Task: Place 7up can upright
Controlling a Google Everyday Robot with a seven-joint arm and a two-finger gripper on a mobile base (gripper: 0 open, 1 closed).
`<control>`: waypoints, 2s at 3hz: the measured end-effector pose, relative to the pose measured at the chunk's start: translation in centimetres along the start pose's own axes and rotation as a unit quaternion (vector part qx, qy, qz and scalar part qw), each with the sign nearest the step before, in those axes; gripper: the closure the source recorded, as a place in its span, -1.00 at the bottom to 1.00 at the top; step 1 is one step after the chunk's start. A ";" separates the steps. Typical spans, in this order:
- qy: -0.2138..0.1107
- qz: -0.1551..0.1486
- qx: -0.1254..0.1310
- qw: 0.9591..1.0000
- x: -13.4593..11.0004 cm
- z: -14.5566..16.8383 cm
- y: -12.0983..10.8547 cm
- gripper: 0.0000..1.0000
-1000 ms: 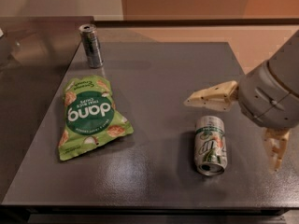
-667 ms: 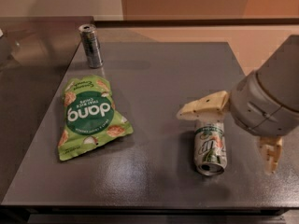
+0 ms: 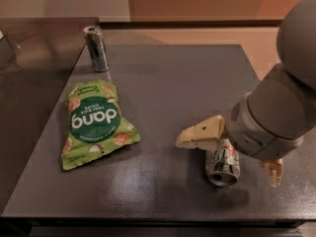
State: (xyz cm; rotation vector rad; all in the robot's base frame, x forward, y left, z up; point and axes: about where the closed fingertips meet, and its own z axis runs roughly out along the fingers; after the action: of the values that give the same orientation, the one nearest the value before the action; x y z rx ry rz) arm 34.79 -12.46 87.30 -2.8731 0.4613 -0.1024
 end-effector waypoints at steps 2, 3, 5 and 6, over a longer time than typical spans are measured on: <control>0.031 -0.046 -0.029 0.998 1.6 1.9 -0.8 -1.00; 0.042 -0.055 -0.046 0.997 2.3 2.3 -0.8 -1.00; 0.051 -0.061 -0.076 0.994 2.7 2.2 -0.2 -0.21; 0.048 -0.063 -0.088 0.993 2.7 1.8 0.0 0.26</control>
Offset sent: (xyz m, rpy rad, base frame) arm 0.0356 0.0066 -0.0245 -0.1426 -0.0885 0.1004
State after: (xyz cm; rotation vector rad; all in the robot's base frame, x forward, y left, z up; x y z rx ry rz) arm 37.51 -12.93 85.66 -3.0808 0.3200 -0.2348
